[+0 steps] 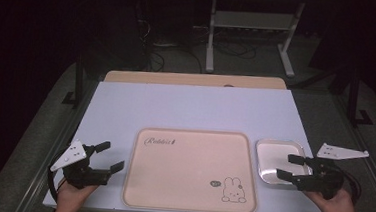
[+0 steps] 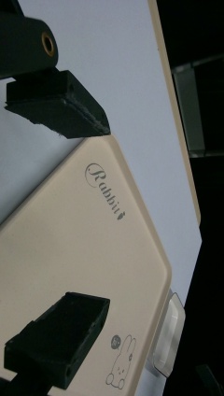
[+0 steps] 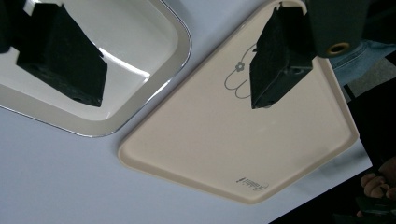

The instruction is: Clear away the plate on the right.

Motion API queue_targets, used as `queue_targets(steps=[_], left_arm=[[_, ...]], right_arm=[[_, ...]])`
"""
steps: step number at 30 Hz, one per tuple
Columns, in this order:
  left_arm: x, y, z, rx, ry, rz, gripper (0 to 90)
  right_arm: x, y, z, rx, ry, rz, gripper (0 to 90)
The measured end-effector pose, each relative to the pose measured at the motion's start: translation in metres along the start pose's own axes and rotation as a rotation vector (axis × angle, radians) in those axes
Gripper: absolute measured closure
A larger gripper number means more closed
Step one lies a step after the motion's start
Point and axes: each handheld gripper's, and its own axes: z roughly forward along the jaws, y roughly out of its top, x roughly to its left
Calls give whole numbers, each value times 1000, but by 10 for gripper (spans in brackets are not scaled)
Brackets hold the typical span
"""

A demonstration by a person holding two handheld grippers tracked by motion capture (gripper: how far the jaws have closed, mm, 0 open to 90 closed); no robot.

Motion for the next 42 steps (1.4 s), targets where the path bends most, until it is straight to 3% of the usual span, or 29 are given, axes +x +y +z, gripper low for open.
queue_targets(steps=[11,21,31,42], left_arm=[[1,0,0,0,1,0,143],[2,0,-1,-4,4,0,143],[2,0,-1,-4,5,-7,143],[3,-1,-1,-2,7,-9,143]], right_arm=[[-17,-2,-17,21,1,80,227],[-37,-1,-33,62,-37,156,242],[-58,2,-35,110,-66,199,277],[-90,3,-33,175,-85,330,334]])
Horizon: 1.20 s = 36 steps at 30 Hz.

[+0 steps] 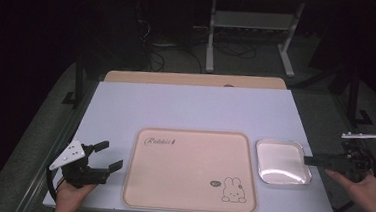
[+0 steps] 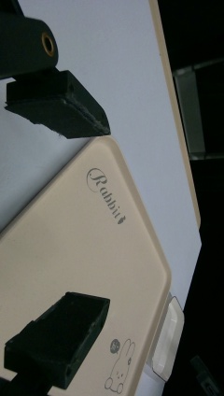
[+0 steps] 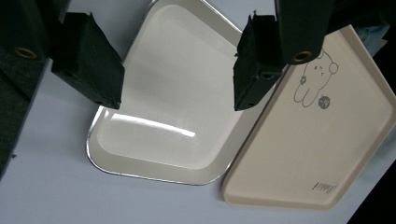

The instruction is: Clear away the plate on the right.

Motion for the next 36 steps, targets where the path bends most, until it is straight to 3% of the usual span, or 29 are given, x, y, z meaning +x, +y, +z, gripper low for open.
queue_targets(steps=[2,11,24,31,36], left_arm=[[0,0,0,0,0,1,144],[1,0,0,3,0,0,144],[0,0,1,4,0,1,144],[1,-1,0,5,1,1,144],[2,-1,1,4,0,-2,144]], right_arm=[[-6,2,2,27,-10,33,350],[-22,8,6,72,-14,96,397],[-32,13,12,135,-25,155,487],[-36,15,17,169,-13,182,550],[-42,15,19,176,21,213,578]])
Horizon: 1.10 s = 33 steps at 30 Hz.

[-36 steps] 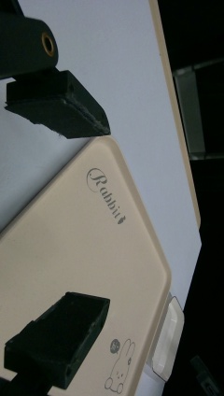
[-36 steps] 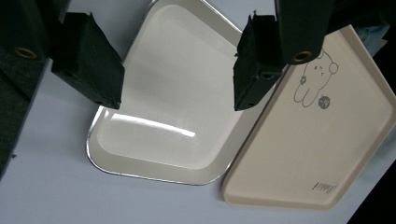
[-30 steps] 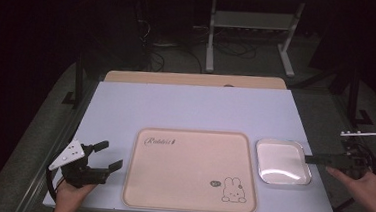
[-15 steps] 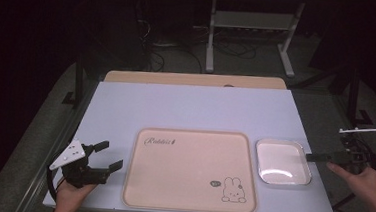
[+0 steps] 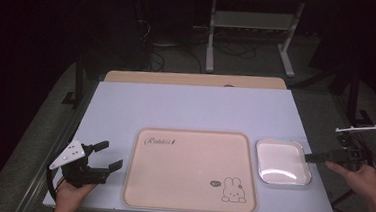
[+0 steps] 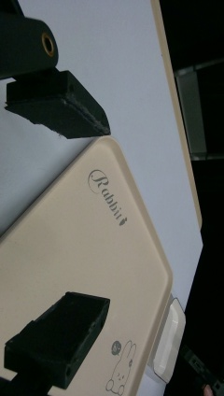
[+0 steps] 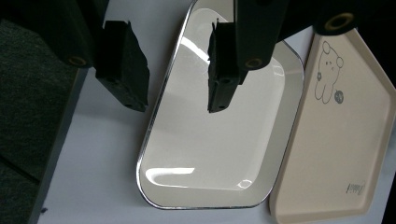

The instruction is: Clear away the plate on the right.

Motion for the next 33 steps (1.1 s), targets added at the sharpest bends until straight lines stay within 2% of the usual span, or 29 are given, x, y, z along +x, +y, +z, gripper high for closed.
queue_targets(steps=[14,23,27,30,33], left_arm=[[1,0,0,-1,2,0,144],[1,0,-1,-1,4,0,144],[1,0,-1,0,4,0,144],[1,0,-1,0,5,0,144],[1,0,-1,-1,4,1,144]], right_arm=[[-12,2,7,40,10,61,625],[-12,6,12,53,-3,77,731],[-9,8,16,76,-7,77,790],[-8,8,19,89,-23,93,817],[-10,8,19,89,-19,111,822]])
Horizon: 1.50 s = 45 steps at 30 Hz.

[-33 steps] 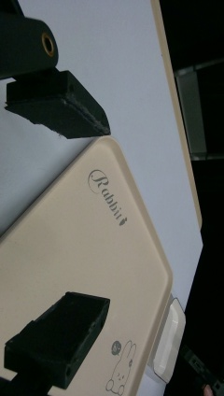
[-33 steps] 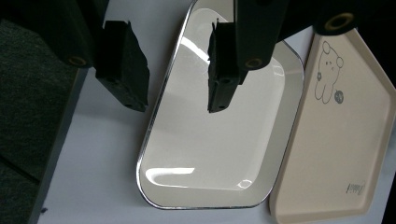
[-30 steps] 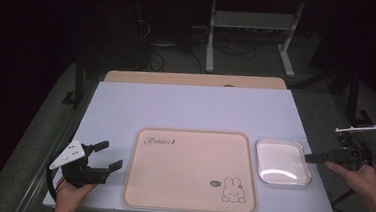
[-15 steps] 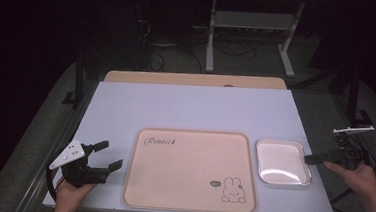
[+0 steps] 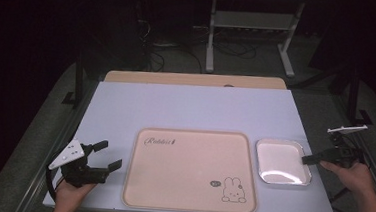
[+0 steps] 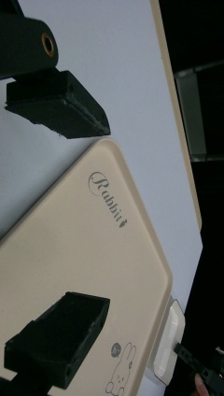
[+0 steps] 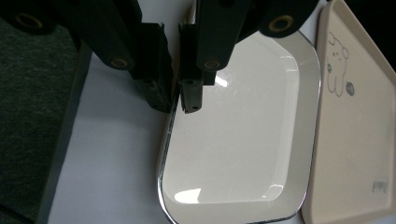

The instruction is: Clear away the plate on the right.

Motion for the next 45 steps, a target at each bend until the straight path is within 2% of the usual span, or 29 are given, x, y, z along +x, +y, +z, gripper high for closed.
queue_targets(steps=[3,10,13,17,19,26,34,37,40,45], left_arm=[[0,0,0,-1,2,-1,144],[0,0,-1,-3,0,0,144],[0,0,-1,-4,1,0,144],[0,0,-1,-6,0,0,144],[0,0,-1,-7,1,-1,144],[1,0,-3,-11,1,-4,144],[1,0,-3,-10,1,-3,144],[1,0,-2,-11,1,-5,144],[1,0,-2,-9,1,-6,144],[2,0,-2,-10,2,-6,144]], right_arm=[[0,0,0,-2,-1,11,826],[5,2,1,17,-36,53,838],[6,4,1,29,-42,92,844],[7,5,2,37,-57,108,849],[9,6,3,45,-84,110,862],[9,5,4,41,-83,131,870],[3,1,3,6,-49,141,882],[-2,-5,3,-36,-5,156,883],[-4,-7,2,-52,12,159,883],[-5,-15,1,-98,89,178,884]])
